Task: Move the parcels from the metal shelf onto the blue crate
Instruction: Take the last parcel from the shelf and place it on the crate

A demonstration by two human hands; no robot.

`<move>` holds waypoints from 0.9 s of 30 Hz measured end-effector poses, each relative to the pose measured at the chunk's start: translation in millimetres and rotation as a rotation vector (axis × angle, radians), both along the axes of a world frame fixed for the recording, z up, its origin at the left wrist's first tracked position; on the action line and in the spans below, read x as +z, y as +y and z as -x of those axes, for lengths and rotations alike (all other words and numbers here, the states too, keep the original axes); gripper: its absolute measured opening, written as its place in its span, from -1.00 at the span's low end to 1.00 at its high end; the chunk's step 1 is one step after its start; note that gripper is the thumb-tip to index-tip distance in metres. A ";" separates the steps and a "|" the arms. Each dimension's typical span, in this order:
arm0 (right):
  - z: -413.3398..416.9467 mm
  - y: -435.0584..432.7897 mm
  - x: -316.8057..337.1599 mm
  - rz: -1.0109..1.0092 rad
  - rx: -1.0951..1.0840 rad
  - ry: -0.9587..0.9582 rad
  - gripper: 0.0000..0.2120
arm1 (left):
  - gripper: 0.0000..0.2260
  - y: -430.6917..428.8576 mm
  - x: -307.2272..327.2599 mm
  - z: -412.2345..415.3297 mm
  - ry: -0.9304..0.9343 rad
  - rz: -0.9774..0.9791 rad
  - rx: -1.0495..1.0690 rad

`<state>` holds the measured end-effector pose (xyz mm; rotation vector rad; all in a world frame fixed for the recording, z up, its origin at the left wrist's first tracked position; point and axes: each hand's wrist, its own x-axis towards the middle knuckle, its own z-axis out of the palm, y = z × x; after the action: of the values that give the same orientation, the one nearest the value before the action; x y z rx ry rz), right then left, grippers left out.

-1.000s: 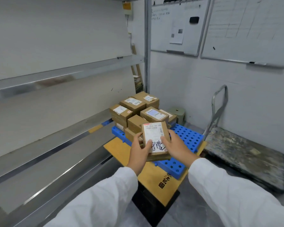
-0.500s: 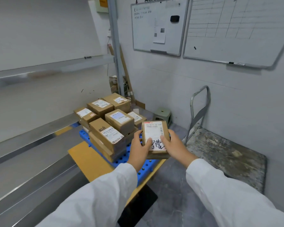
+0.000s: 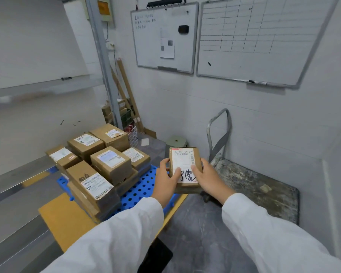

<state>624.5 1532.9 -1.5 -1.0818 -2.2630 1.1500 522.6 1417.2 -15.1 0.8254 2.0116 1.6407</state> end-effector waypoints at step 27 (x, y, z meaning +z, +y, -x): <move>300.5 137.2 -28.9 0.002 0.513 -0.144 -0.54 | -0.58 104.4 -53.7 236.4 0.097 0.134 0.515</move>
<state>324.0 1670.1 -30.4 -0.6083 -2.7496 1.2906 286.1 1521.6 -68.9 0.3581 2.5223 1.7173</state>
